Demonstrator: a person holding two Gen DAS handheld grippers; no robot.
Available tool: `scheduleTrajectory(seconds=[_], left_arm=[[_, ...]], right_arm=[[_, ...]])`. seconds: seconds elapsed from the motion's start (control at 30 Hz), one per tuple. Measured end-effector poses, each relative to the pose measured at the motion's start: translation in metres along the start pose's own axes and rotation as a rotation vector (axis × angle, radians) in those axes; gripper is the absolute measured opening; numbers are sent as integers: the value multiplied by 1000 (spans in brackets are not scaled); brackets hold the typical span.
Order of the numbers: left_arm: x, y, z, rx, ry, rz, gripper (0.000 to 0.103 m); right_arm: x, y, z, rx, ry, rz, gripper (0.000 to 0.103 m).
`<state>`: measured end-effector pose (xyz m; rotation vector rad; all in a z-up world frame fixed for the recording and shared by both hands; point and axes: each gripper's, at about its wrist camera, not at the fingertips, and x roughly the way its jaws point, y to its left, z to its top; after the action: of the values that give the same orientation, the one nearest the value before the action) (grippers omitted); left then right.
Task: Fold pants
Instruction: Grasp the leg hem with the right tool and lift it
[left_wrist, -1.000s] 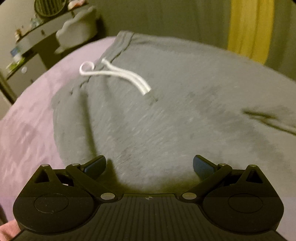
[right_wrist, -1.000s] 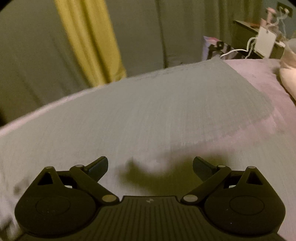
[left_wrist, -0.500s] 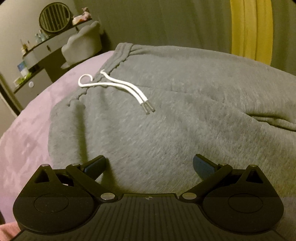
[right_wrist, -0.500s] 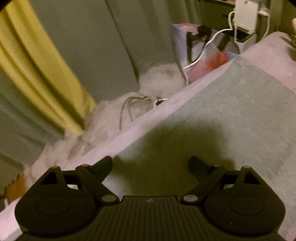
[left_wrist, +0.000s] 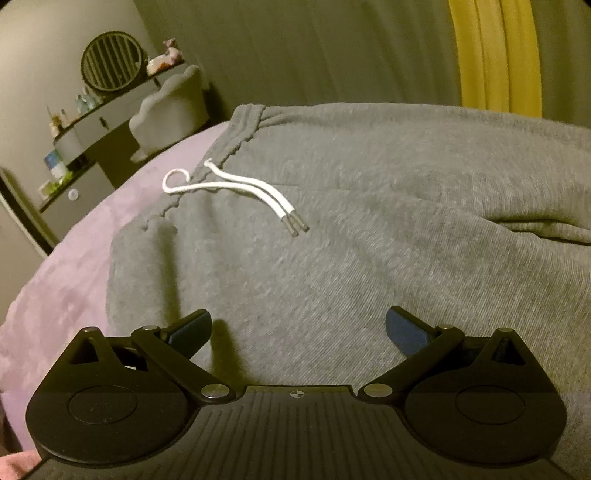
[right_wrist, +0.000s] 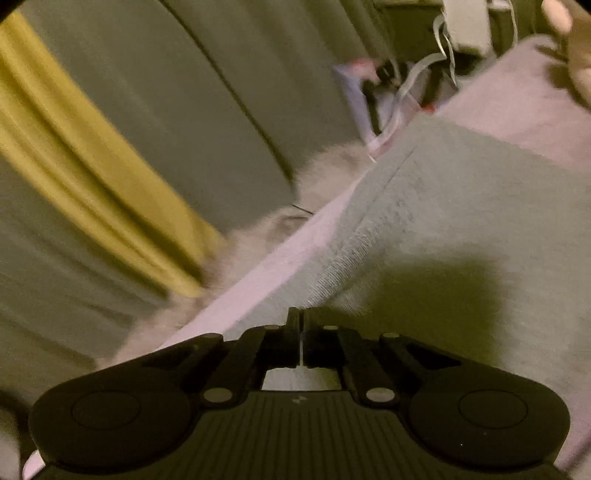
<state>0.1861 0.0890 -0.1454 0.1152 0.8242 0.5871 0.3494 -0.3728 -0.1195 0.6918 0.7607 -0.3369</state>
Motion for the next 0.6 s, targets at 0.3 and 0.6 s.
scheduleTrajectory(seconds=[0.3, 0.6], left_arm=[[-4, 3, -1, 6, 24, -14, 103], [-4, -3, -3, 34, 3, 10, 103]], right_arm=[[-110, -65, -102, -77, -1, 28, 0], [-75, -47, -73, -4, -59, -19, 30]])
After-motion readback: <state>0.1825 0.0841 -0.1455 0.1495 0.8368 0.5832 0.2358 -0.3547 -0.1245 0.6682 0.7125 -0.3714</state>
